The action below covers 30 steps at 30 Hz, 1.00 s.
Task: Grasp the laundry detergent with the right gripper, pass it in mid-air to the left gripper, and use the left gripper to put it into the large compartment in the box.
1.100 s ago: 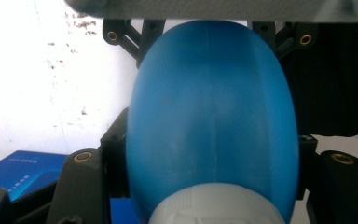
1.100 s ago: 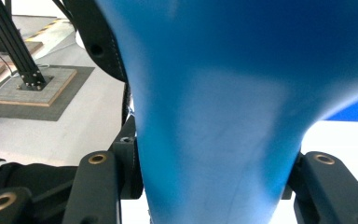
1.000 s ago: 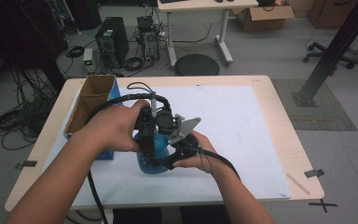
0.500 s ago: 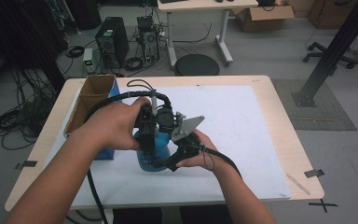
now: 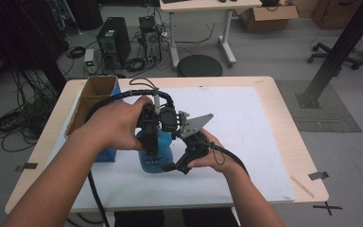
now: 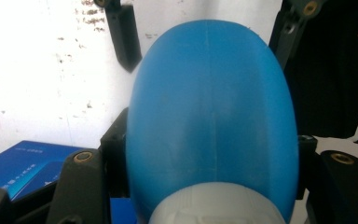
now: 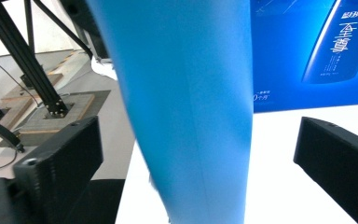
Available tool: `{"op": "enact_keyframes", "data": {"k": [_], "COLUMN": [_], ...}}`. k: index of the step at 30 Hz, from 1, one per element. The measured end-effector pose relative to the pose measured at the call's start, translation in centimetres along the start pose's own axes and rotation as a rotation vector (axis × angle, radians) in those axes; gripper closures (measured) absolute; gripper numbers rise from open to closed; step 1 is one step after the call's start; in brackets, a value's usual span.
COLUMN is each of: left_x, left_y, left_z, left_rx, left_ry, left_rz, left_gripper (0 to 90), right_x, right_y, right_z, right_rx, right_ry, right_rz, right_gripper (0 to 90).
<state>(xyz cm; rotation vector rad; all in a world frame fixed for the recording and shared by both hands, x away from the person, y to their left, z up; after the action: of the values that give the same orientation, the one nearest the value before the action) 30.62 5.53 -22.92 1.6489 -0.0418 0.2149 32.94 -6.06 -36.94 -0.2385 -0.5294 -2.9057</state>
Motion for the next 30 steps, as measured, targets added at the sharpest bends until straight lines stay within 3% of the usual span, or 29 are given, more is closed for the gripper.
{"op": "enact_keyframes", "data": {"k": [8, 14, 19, 25, 30], "left_x": [0.4, 1.3, 3.1, 5.5, 7.7], "left_y": [0.9, 2.0, 3.2, 4.9, 6.1], "left_z": [-0.2, -0.9, -1.7, -3.2, -5.5], "left_rx": [0.006, 0.009, 0.005, 0.003, -0.001], "left_ry": [0.047, 0.126, 0.285, 0.473, 0.711], "left_rz": [-0.001, 0.002, 0.01, 0.076, 0.044], "left_gripper": [38.7, 38.7, 38.6, 38.6, 38.6], "right_x": [0.4, 0.7, 0.7, 0.9, 1.1], "right_y": [2.7, 6.4, 9.6, 12.7, 14.5], "right_z": [-0.2, -0.6, -0.9, -1.5, -1.9], "right_rx": [-0.006, 0.03, 0.092, 0.178, 0.253], "right_ry": [-0.03, -0.037, -0.047, -0.071, -0.075], "right_rz": [-0.016, -0.084, -0.177, -0.285, -0.352], "right_gripper": [0.3, 0.3, 0.3, 0.6, 1.2]}}
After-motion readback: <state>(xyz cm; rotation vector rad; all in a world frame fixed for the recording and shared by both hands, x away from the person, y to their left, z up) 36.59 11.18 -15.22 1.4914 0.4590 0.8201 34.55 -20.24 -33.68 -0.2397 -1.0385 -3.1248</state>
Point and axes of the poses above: each handheld gripper's, and its own axes: y roughly backward along the jaws, z roughly out of its top, x roughly to its left, the point moved 1 cm from there along -y, roughly forward along the jaws, and after that the axes turned 6 degrees about z, right-handed, at the moved point
